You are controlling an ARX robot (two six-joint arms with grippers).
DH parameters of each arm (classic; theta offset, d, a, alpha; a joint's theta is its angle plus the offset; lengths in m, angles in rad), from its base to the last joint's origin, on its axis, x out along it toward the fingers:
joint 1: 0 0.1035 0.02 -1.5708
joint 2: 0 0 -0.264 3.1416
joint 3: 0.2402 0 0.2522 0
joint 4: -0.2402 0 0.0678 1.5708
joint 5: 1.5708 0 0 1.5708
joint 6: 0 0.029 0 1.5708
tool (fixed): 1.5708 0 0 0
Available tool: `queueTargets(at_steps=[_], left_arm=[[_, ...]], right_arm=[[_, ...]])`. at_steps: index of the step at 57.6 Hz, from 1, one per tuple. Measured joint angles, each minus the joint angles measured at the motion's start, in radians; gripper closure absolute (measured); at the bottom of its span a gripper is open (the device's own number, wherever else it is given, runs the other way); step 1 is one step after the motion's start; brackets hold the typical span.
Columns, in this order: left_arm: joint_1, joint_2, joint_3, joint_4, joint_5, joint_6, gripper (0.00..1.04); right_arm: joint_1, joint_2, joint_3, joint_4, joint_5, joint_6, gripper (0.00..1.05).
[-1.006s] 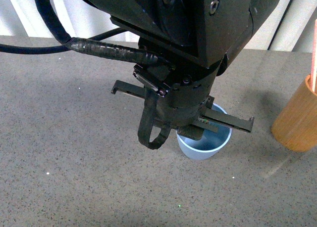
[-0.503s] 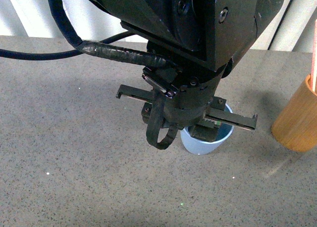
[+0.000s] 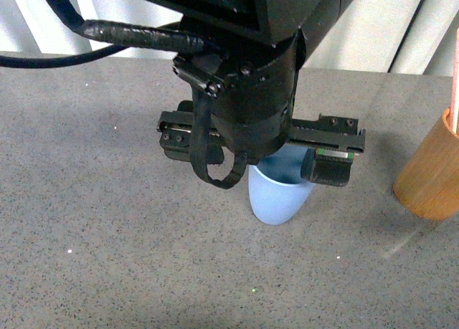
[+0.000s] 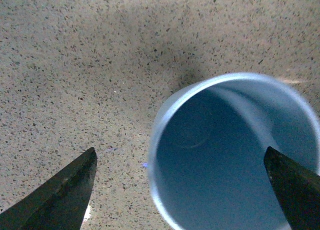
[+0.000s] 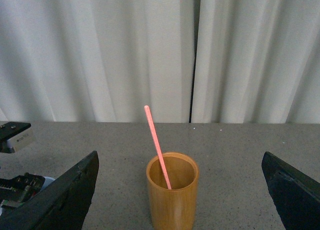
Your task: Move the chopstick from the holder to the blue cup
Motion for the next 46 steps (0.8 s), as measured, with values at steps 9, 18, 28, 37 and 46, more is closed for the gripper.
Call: queueTargets(at_steps=[9, 18, 28, 37, 46], left_arm=[[0.013, -0.035, 0.007, 0.003, 0.042, -0.027, 0.07], [0.032, -0.105, -0.015, 0.048, 0.053, -0.032, 0.07], [0.096, -0.295, -0.182, 0.343, -0.097, 0.096, 0.07], [0.277, -0.556, -0.442, 0.706, -0.109, 0.309, 0.07], [0.351, -0.612, -0.511, 0.735, -0.118, 0.364, 0.07]], right_arm=[[0.0, 0.0, 0.0, 0.0, 0.0, 0.0, 0.1], [0.0, 0.0, 0.0, 0.0, 0.0, 0.0, 0.1], [0.0, 0.0, 0.0, 0.0, 0.0, 0.0, 0.1], [0.0, 0.0, 0.0, 0.0, 0.0, 0.0, 0.1], [0.0, 0.0, 0.0, 0.0, 0.0, 0.0, 0.1]])
